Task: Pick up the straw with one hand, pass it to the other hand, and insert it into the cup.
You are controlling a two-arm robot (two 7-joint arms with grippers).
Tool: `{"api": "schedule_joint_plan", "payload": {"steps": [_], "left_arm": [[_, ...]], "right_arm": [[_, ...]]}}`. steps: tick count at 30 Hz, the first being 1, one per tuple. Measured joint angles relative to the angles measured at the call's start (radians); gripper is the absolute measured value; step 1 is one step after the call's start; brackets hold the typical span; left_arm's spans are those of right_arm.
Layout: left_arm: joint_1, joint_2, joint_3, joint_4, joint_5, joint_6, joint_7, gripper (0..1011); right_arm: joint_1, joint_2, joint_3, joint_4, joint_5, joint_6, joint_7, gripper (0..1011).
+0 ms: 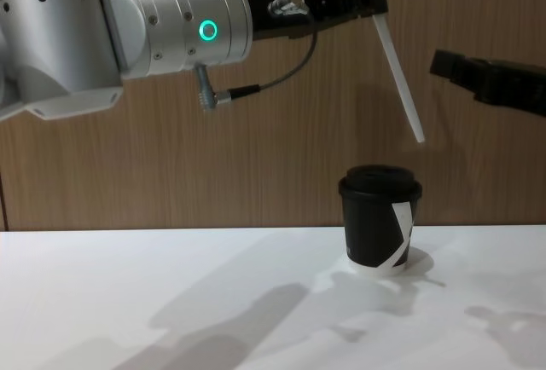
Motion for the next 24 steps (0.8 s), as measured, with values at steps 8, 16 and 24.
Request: {"api": "schedule_joint_plan", "payload": {"steps": [8, 16, 24], "left_arm": [[-0.016, 0.003, 0.018, 0.015, 0.059, -0.051, 0.016, 5], [-0.028, -0.005, 0.024, 0.040, 0.098, -0.104, 0.020, 5], [-0.044, -0.014, 0.035, 0.072, 0.135, -0.135, 0.020, 5]], "right_arm": [[0.000, 0.000, 0.000, 0.000, 0.000, 0.000, 0.000, 0], [0.000, 0.000, 0.000, 0.000, 0.000, 0.000, 0.000, 0], [0.000, 0.000, 0.000, 0.000, 0.000, 0.000, 0.000, 0]]}}
